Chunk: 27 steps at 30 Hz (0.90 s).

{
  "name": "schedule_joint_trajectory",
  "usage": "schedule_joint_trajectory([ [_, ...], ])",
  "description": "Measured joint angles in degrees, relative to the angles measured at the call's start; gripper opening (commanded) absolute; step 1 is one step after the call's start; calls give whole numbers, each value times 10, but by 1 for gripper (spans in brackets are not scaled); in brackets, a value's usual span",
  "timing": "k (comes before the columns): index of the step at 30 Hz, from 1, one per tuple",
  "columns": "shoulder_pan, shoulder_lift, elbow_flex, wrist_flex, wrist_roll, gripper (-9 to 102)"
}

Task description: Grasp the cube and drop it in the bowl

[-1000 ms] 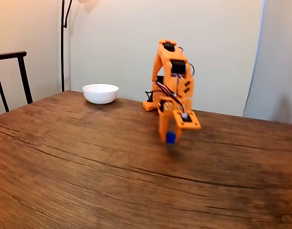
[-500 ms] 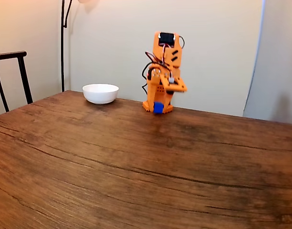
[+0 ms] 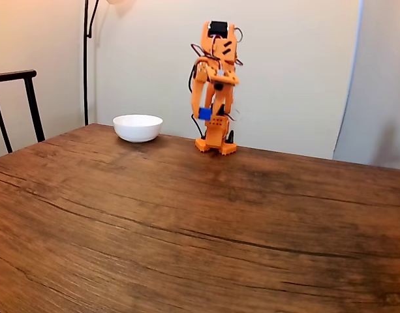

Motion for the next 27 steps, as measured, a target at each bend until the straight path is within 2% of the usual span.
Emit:
schedule_joint_trajectory([
  [6,40,63,0,61,17,5],
  [14,102,156,8,73,44,5],
  [21,158,281,120,73,47,5],
  [27,221,452,199,73,29,5],
])
